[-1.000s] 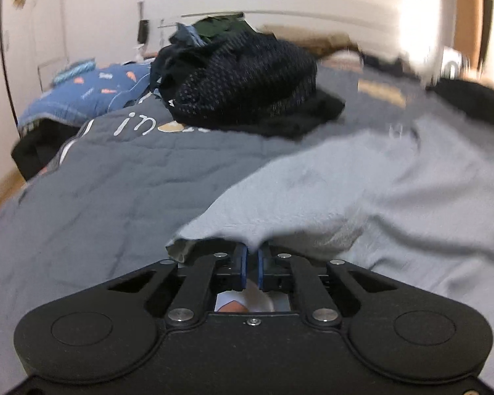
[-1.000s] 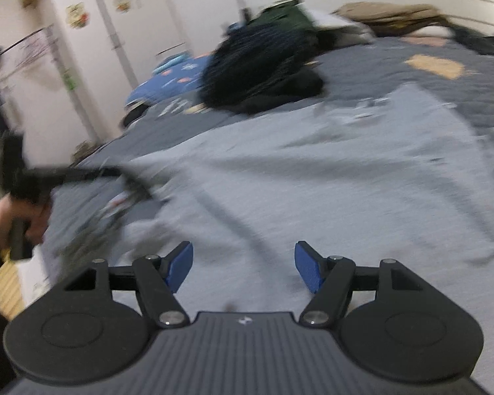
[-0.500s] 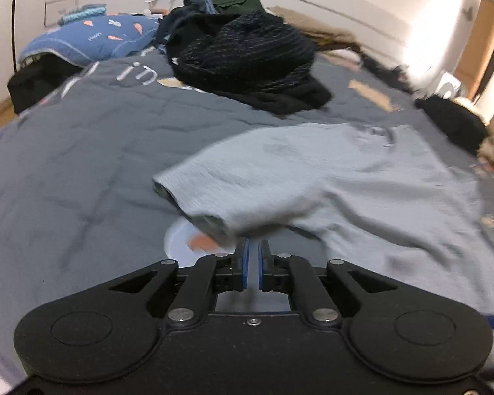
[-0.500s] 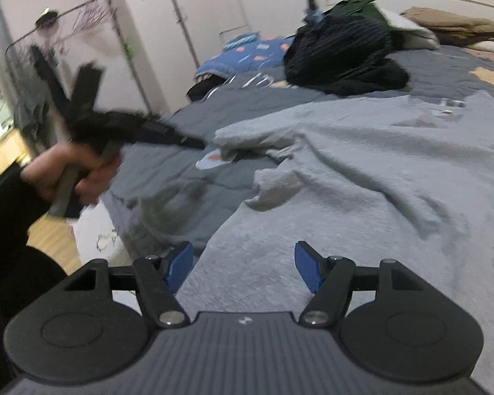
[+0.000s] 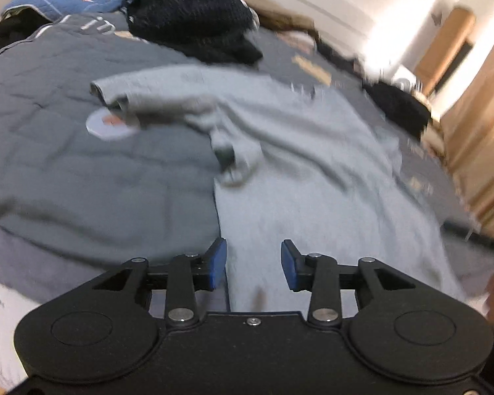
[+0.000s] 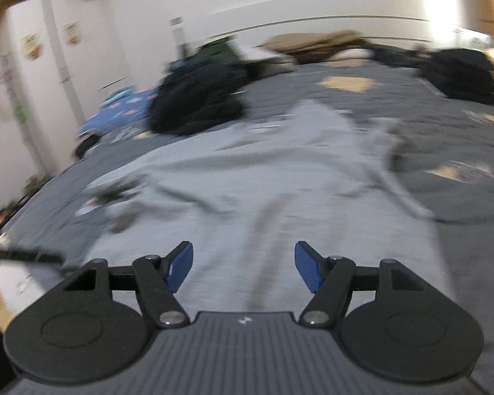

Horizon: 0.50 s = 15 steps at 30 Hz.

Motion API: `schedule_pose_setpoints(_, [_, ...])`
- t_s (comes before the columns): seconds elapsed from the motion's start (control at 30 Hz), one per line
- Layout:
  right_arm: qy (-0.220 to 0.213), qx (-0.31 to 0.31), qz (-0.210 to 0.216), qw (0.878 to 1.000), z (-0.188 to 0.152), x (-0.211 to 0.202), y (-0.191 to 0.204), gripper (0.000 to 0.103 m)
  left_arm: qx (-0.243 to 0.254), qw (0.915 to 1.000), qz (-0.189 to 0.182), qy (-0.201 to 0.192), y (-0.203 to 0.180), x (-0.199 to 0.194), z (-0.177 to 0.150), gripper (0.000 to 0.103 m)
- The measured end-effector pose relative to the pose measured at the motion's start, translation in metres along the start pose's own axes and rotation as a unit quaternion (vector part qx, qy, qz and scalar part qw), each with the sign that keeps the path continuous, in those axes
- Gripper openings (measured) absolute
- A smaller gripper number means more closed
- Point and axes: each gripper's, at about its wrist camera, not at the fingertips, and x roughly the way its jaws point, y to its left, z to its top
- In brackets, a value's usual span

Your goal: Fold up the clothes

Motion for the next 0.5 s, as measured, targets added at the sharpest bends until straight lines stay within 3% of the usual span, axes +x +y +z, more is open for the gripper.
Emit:
schedule_pose_setpoints(0.17, [-0.012, 0.046, -0.086, 0.995, -0.006, -0.022, -0.046, 0.067, 0.025, 0.9994, 0.016, 0.019, -0.015, 0.007, -0.009, 0.044])
schedule_pose_setpoints(0.5, [0.027, 0.078, -0.129, 0.988, -0.040, -0.047, -0.095, 0.067, 0.010, 0.9962, 0.053, 0.068, -0.020, 0.023, -0.020, 0.044])
